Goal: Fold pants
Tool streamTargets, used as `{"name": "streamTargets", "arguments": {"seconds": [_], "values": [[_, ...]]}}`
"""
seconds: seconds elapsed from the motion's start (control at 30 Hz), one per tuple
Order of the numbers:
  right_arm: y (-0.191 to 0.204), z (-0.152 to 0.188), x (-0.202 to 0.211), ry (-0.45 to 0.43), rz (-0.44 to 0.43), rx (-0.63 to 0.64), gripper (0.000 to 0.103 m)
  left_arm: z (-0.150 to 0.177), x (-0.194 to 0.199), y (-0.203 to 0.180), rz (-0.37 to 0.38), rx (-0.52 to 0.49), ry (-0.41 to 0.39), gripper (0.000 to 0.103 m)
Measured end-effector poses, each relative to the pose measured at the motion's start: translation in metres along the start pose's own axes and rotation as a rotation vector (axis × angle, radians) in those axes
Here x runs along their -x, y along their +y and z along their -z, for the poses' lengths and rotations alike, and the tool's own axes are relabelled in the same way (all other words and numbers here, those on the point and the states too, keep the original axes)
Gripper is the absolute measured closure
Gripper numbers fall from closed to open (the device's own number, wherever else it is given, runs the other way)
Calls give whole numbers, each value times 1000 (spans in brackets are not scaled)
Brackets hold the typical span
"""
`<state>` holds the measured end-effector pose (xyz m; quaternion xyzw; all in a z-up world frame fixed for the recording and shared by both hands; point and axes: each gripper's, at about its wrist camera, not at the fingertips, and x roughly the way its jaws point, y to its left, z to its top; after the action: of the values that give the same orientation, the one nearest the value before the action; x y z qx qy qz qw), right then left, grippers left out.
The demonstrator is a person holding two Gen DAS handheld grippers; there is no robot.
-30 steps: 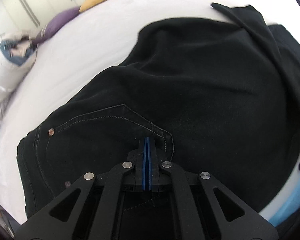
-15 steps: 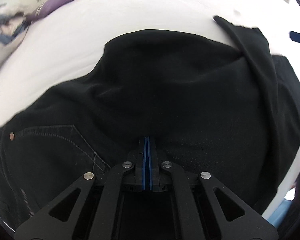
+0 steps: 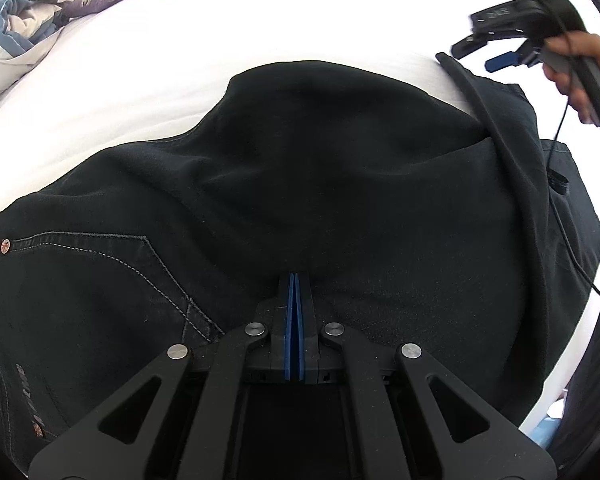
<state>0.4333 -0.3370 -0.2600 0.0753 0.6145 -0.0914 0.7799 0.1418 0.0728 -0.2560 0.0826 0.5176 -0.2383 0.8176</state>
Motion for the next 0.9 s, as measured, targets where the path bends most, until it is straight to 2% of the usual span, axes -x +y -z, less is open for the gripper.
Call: {"name": "streamTargets", "arguments": {"seconds": [0.13,0.17,0.23,0.37,0.53,0.63,0.67,0.83,0.87,0.9], "values": [[5,-15,-21,64,39,-9,23,-2,-4,-5,-10,-7,-12,102],[6,-18,-24,71,70,-7,24,-2,-5,-7,-10,-5,-15,102],[0,-20,-23,46,123,-29,24,-3,-8,-10,-10,0,-20,102],[-14,-19,-5,-11,111,-40,25,-1,-7,-9,-10,6,-24,103],[-18,-25,2,-9,126,-53,25,0,-4,-9,-13,7,-25,103],[-14,-33,-12,59,95,-53,25,0,-3,-10,-19,7,-27,102],[-5,-25,-18,75,86,-62,25,0,-3,-11,-19,7,-27,103],[-12,-29,-40,141,78,-105,24,0,-3,-12,-16,10,-27,103],[-13,-31,-42,143,80,-101,26,1,-3,-12,-15,9,-27,103],[-13,-32,-42,142,81,-91,32,1,-3,-12,-15,8,-27,102]]}}
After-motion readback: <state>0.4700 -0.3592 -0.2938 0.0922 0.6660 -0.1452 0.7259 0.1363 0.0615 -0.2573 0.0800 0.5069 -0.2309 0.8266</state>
